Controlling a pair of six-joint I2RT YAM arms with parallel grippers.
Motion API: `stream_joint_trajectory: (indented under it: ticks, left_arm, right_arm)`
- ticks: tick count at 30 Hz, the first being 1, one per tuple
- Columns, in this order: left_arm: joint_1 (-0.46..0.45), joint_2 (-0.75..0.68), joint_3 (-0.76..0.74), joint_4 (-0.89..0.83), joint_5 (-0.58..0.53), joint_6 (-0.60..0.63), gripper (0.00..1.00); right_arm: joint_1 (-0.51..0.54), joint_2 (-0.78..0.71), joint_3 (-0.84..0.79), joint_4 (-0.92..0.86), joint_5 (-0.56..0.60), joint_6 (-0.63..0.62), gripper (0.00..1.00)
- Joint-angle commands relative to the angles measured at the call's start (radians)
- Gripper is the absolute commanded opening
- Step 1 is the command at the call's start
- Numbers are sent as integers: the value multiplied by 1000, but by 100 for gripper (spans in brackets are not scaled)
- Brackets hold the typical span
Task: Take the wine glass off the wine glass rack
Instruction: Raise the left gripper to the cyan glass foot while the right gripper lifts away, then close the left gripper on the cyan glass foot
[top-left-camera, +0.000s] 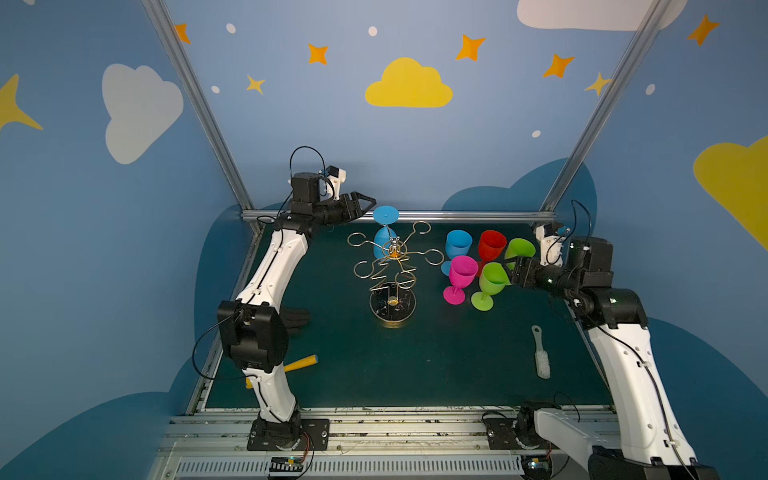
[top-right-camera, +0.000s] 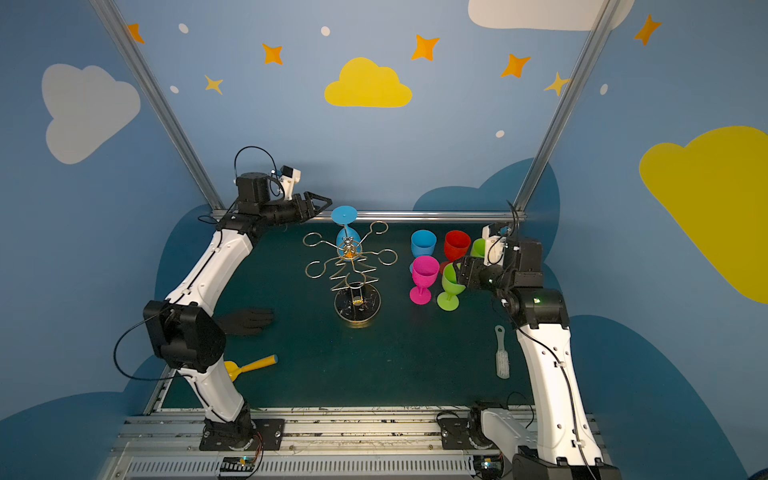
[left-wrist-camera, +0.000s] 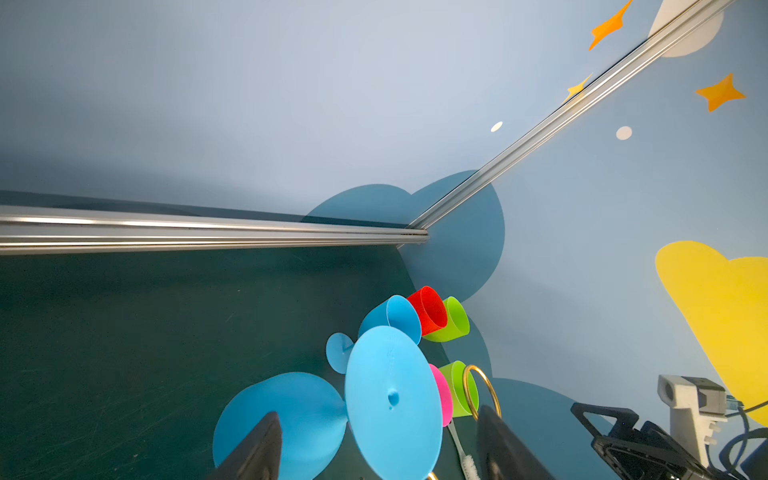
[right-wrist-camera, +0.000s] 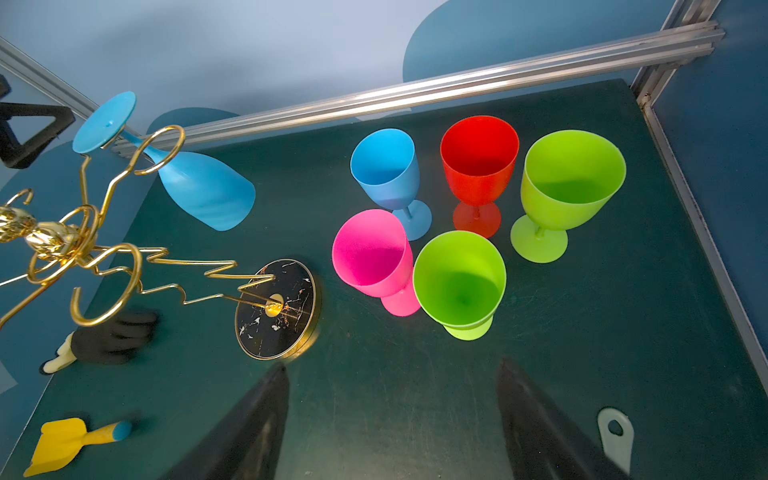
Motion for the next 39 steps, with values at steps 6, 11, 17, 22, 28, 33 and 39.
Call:
stream_joint_trajectory:
  ticks: [6, 11, 17, 22, 28, 33, 39]
  left_arm:
    - [-41, 35, 52, -68, -16, 76, 69]
    - [-51, 42, 50, -81, -22, 83, 65]
    - [-57, 50, 59, -93, -20, 89, 55]
    - [-57, 55, 65, -104, -16, 92, 43]
    - [-58, 60, 73, -104, -3, 87, 33]
    - [-57, 62, 72, -92, 15, 77, 25]
    - [-52, 61, 73, -71, 44, 48, 13]
  right_arm:
    - [-4, -10, 31, -23, -15, 4, 78]
    - [-3, -16, 30, -22, -13, 4, 78]
    - [-4, -21, 29, -24, -12, -1, 78]
    - [-4, -23, 24, -23, -10, -3, 78]
    - [-4, -23, 24, -20, -10, -2, 78]
    - [-3, -21, 24, -21, -10, -2, 78]
    - [-4, -23, 21, -18, -7, -2, 78]
